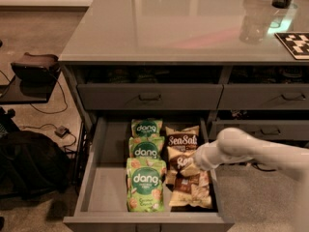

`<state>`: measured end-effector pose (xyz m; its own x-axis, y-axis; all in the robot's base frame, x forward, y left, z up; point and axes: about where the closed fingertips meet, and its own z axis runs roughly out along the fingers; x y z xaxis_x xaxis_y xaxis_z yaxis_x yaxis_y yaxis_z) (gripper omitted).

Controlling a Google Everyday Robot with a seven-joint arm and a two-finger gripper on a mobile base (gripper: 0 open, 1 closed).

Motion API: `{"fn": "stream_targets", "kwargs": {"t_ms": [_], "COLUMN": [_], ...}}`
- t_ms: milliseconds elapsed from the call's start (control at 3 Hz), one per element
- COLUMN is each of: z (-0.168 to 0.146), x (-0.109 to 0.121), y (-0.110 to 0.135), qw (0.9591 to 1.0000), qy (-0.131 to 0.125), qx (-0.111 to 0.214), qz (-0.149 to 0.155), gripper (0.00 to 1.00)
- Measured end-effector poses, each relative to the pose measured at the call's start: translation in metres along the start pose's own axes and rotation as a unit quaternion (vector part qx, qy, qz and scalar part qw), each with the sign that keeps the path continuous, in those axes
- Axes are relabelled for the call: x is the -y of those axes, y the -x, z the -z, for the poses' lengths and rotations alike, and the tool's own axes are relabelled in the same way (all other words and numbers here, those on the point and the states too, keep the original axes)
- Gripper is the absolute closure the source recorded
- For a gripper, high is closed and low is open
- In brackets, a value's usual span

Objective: Pick brown chip bag from middle drawer and place on counter

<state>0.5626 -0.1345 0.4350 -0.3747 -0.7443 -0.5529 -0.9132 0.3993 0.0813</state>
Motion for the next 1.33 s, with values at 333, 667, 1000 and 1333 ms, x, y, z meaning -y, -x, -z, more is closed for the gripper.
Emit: {"fn": "stream_targets", "kwargs": {"t_ms": [333, 667, 1000, 1333], "z": [0.083, 0.149, 0.203, 0.251], "x": [0.004, 0.009, 0.01, 0.013], "y": [0.044, 0.083, 0.116, 0.146], "qw": [0.9969, 0.9931, 0.9888, 0.9818], "qy": [0.004, 0.006, 0.0, -0.006], "qx": [0.071, 0.101, 0.122, 0.15], "qz": [0.033, 0.058, 0.086, 0.116], "gripper": [1.0, 1.0, 1.0, 1.0]}}
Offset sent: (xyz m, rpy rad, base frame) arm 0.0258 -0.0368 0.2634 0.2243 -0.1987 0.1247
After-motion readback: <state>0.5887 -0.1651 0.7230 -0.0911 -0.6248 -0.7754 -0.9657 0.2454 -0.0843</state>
